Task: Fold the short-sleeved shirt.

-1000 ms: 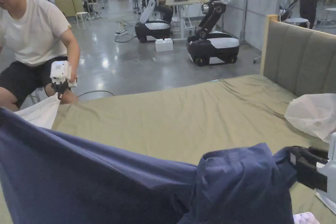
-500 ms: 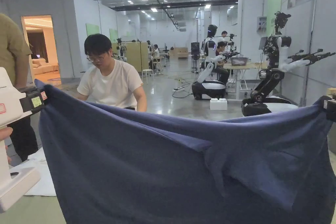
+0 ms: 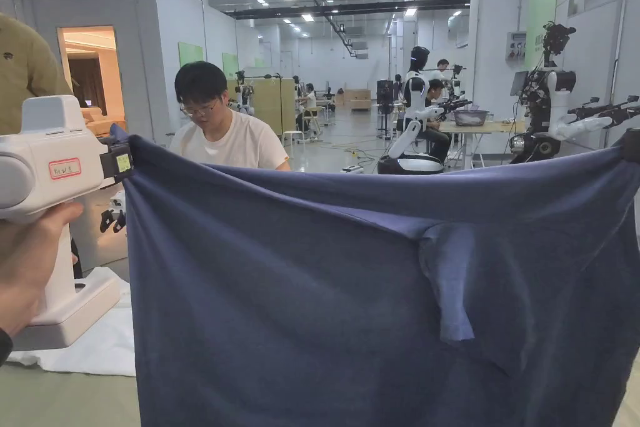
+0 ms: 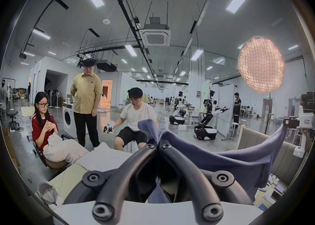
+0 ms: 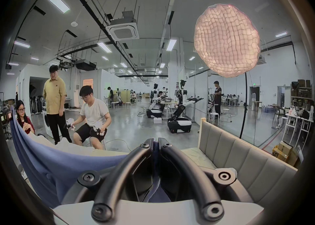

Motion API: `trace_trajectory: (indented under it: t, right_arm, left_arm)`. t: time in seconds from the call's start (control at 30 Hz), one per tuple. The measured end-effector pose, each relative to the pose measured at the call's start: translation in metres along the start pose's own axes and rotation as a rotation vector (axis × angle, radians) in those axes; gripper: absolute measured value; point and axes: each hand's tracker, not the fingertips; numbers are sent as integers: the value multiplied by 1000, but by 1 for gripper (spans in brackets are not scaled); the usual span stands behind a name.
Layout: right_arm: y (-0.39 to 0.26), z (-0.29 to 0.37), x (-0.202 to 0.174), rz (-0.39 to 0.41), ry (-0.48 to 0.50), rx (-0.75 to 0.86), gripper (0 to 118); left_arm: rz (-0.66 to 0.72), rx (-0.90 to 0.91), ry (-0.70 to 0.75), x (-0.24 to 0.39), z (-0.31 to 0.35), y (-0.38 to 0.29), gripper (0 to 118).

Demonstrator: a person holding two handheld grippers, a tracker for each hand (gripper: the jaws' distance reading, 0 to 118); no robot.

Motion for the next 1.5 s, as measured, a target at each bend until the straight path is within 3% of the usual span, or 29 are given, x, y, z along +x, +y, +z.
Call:
trace_trajectory:
  t: [0.33, 0.63, 0.87, 1.0, 1.1, 1.23, 1.33, 1.5]
  right_arm:
    - [-6, -54, -13, 35, -18, -5, 1]
    - [-21, -94, -18, 10, -49, -47, 1]
    - [-114, -123, -24, 14, -20, -225, 1]
    - [-170, -118, -20, 2, 0, -274, 1]
    - [-203, -84, -8, -6, 27, -274, 1]
    - [-261, -2, 18, -65, 74, -328, 1]
    - [-312, 63, 42, -171, 53, -386, 1]
    - [-378, 164, 61, -217, -10, -507, 1]
  left_arm:
    - [3, -20, 33, 7, -60, -12, 0]
    - [-22, -70, 32, 16, -95, -32, 0]
    - [16, -258, 32, 14, -117, -137, 0]
    - [71, -318, -11, 12, -97, -190, 0]
    - [148, -319, -54, 7, -55, -215, 0]
    - [90, -352, -94, 1, 24, -260, 0]
    - [107, -417, -101, -13, 83, -313, 0]
    - [134, -527, -83, -28, 172, -373, 0]
